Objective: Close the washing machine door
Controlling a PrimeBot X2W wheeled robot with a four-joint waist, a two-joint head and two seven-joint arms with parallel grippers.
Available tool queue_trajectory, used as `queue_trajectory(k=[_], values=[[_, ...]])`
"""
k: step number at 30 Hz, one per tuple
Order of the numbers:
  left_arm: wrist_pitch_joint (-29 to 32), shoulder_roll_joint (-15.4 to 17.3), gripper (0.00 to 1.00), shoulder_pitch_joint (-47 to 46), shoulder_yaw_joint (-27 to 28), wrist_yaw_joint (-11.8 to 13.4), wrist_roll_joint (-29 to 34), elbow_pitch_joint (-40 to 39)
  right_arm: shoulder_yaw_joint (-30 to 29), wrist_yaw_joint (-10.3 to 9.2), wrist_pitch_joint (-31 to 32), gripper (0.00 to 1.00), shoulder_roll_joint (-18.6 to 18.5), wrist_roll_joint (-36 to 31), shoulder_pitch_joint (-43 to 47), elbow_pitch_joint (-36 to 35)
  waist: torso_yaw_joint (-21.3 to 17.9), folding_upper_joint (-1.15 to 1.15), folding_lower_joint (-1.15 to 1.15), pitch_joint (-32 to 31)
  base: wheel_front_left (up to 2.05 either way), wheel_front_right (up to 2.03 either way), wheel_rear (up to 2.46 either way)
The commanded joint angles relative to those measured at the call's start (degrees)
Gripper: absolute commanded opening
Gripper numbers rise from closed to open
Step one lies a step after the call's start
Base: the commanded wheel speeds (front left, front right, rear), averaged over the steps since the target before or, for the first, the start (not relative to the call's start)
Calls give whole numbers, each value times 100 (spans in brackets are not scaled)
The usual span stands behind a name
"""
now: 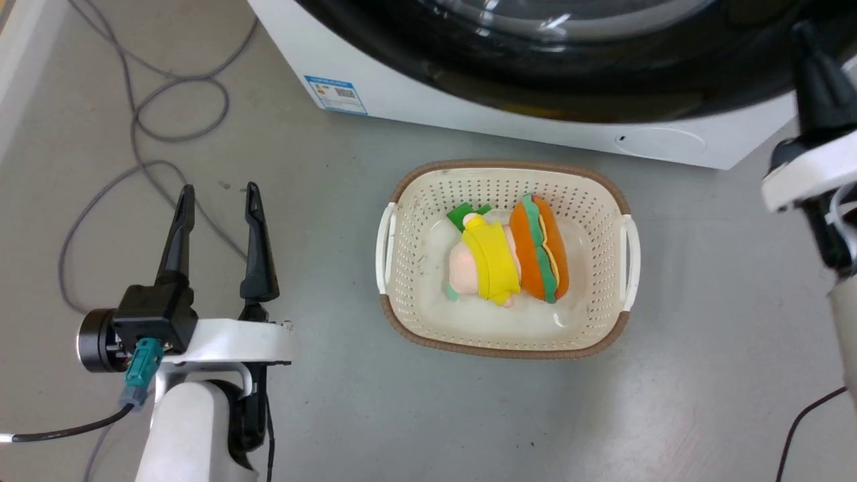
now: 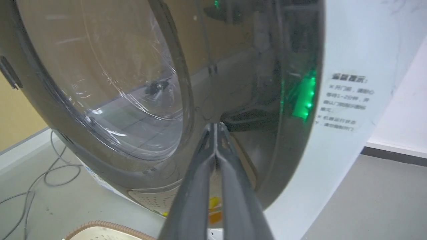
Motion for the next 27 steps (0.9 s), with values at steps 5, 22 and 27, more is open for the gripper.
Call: queue_trajectory(k=[5, 22, 27], values=[[-25, -12, 100, -116, -90, 90, -101, 3, -257, -11, -25, 0, -81, -228, -441, 428, 45, 0, -1, 61, 0, 0, 0], [-25, -13, 100, 107, 133, 100, 123, 121, -695, -11, -25, 0, 307, -890, 199, -655, -431, 0, -1, -563, 0, 0, 0], [-25, 3, 100, 252, 244, 52, 229, 159, -1058, -11, -25, 0, 528, -1001, 737, -1547, -718, 0, -1, -849, 0, 0, 0]])
